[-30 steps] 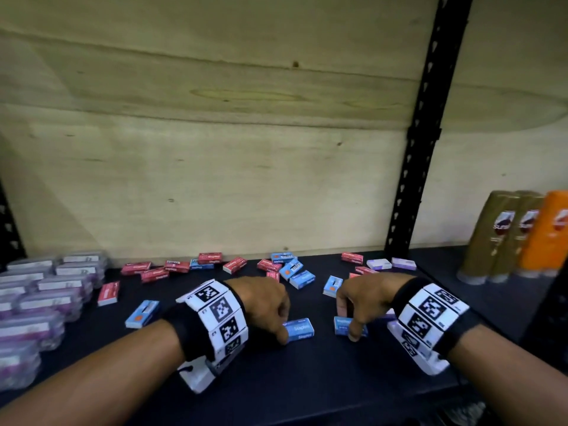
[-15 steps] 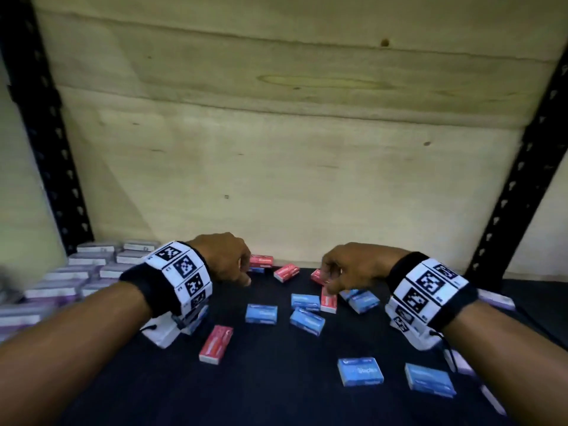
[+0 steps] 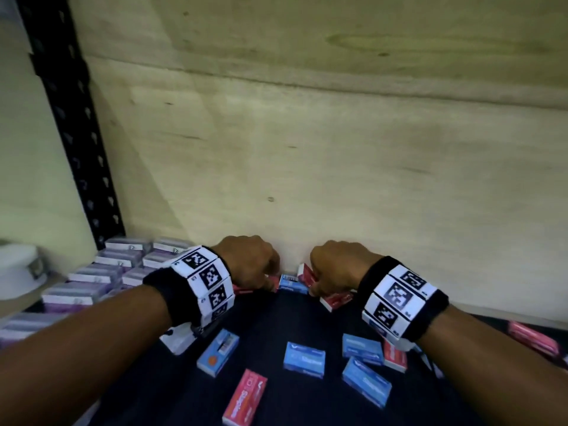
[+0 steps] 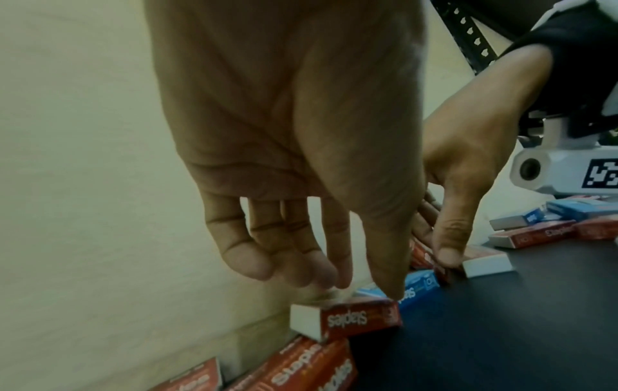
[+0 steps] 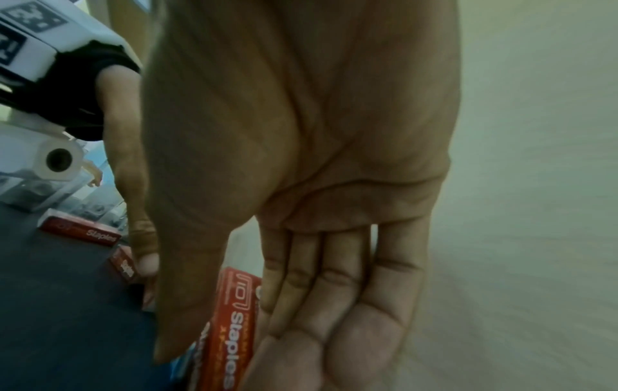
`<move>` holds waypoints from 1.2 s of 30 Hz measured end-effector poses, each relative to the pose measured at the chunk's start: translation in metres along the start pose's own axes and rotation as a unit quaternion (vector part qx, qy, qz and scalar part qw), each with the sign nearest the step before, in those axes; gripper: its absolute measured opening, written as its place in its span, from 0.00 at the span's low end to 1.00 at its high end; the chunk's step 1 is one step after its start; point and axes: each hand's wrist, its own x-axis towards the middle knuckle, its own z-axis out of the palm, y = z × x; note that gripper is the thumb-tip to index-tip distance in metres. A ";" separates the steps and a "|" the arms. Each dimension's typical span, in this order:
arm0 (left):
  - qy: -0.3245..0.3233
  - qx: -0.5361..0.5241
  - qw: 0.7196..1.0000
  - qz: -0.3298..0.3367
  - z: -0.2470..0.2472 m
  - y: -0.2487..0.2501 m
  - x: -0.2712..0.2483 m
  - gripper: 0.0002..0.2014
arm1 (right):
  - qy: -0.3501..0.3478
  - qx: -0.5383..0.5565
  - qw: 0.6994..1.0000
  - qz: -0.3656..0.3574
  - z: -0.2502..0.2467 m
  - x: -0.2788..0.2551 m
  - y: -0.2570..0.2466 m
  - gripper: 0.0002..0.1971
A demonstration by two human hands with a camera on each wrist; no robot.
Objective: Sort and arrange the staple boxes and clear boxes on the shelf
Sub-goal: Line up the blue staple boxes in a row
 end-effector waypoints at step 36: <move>-0.061 -0.023 0.997 0.052 0.000 0.016 -0.004 0.20 | 0.021 0.047 0.999 -0.019 0.019 -0.016 0.023 0.15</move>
